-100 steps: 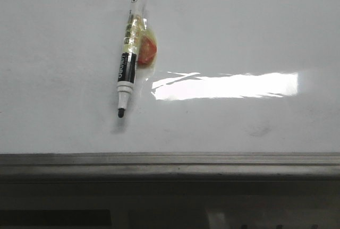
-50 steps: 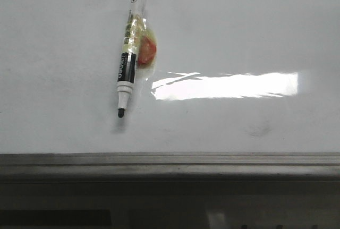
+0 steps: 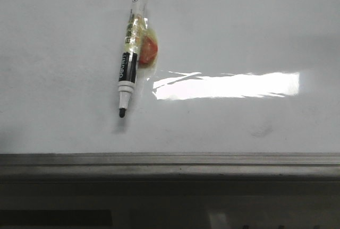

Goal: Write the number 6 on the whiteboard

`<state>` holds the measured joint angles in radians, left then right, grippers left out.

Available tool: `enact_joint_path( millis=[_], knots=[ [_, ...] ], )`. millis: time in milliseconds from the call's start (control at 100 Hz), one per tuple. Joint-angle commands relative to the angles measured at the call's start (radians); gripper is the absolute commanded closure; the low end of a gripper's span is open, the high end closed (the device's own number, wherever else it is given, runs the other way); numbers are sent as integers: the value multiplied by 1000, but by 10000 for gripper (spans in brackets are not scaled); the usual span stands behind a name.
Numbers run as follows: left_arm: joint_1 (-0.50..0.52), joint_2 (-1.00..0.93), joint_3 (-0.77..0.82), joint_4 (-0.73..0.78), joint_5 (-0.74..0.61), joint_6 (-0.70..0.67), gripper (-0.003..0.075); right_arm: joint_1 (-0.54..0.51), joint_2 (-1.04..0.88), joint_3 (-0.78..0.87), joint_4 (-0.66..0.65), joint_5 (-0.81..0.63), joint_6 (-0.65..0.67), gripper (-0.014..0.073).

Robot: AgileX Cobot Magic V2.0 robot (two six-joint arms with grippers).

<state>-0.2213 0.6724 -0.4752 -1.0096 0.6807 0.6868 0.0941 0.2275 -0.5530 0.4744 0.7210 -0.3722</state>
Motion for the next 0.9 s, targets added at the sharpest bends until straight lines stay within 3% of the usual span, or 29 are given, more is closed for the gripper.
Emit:
enact_joint_path(
  millis=[0,80,190,250,540,730,890],
  knots=[
    [-58,58,-46,2,-58,32,345,3,22,-32,16,-80,-12,136],
    [-119,105,-82,155,-94,20,345,3,22,-32,14,-97,-12,136],
    [-183,157,-170,372,-144,-123,345,3,29,-32,7,-110,-12,136],
    [-207,180,-213,415,-146,-164,345,3,36,-32,3,-110,-12,136],
    [-350,296,-257,190,-201,-193,345,3,52,-32,-7,-111,-12,136],
    [-474,385,-257,101,-339,-193,345,3,52,-32,-24,-114,-12,136],
    [-518,461,-257,63,-413,-193,345,3,52,-32,-24,-114,-12,136]
  ],
)
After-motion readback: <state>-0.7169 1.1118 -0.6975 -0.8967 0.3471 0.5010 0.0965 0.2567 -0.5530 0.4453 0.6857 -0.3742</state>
